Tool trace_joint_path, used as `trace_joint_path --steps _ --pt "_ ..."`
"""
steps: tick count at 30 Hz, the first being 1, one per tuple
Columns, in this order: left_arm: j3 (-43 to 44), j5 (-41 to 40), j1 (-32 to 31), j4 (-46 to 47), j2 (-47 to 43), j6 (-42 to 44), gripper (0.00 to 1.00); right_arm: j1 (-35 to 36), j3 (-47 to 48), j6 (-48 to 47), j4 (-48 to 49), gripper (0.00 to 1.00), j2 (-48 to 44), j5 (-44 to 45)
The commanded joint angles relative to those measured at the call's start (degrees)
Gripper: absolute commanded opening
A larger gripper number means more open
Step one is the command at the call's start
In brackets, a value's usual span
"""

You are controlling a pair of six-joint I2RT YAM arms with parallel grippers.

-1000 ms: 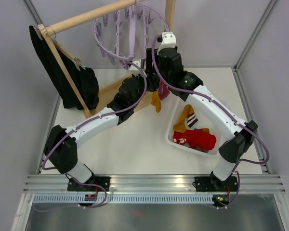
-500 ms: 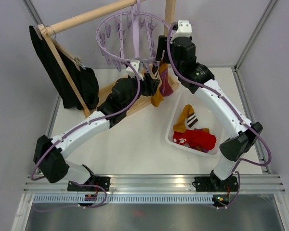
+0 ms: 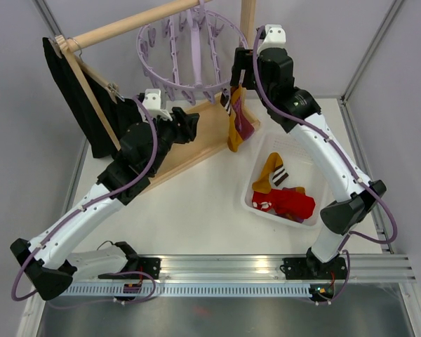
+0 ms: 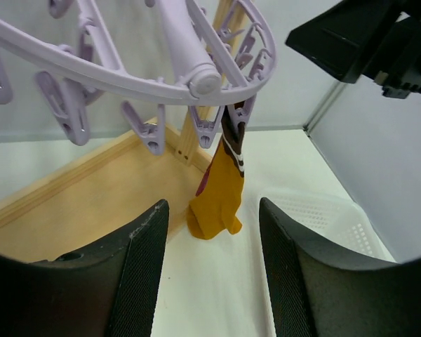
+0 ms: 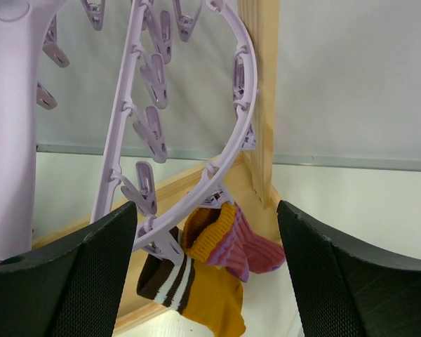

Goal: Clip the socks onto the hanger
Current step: Clamp the sock onto the hanger, then pick up the sock from the bin.

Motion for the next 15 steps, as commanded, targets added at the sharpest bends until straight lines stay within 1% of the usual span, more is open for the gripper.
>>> trace_joint_path --steps 1,3,7,10,15 --pt "2.83 -4.47 -0.11 -3.87 -0.88 1.67 0.6 -0.56 3.34 1.22 -1.49 0.87 -1.83 -3.73" --pt "3.54 -4.47 -0.11 -5.01 -0.71 2.2 0.61 -0.65 3.07 1.57 -2.02 0.88 -3.5 -3.91" --pt "4.07 -4.21 -0.11 -5.72 -1.23 2.47 0.62 -1.18 2.11 2.79 -6.57 0.9 -6.84 -2.16" --pt "4.85 -3.16 -0.11 -6.77 -1.94 2.91 0.64 -2.76 -3.33 4.64 -8.95 0.91 -11.23 -1.28" --pt "5.56 -1.22 -0.11 -8.18 -2.99 3.44 0.65 -5.39 -19.05 6.58 -9.93 0.9 -20.09 -0.93"
